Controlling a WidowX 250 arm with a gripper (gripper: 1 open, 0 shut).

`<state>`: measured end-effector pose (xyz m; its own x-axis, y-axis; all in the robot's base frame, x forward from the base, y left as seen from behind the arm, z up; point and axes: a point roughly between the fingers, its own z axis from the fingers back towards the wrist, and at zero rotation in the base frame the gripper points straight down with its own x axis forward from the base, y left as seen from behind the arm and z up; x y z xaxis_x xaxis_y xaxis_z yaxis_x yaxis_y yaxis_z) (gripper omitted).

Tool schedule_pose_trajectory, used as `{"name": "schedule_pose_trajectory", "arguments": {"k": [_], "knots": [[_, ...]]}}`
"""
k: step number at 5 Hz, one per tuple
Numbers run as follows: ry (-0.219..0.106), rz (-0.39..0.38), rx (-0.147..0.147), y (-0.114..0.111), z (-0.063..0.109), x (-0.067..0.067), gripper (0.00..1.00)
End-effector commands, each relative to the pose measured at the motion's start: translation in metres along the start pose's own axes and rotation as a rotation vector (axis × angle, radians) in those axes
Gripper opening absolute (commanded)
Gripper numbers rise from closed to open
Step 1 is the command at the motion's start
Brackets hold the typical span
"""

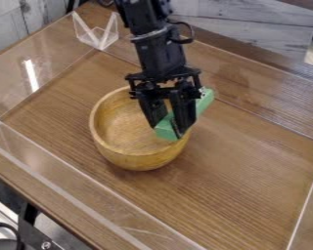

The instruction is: Put the green block in the brown bowl

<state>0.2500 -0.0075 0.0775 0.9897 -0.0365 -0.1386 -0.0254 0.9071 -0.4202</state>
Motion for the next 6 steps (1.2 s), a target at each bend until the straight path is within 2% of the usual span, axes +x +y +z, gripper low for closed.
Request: {"name": "schedule_pose_trajectory", "arguments": {"k": [1,6], "knots": [[-0.035,-0.029,0.015,-0.0039,0.0111,0.0083,0.00],[-0.021,-0.047,-0.002,0.0006,0.0154,0.0035,0.00]]}}
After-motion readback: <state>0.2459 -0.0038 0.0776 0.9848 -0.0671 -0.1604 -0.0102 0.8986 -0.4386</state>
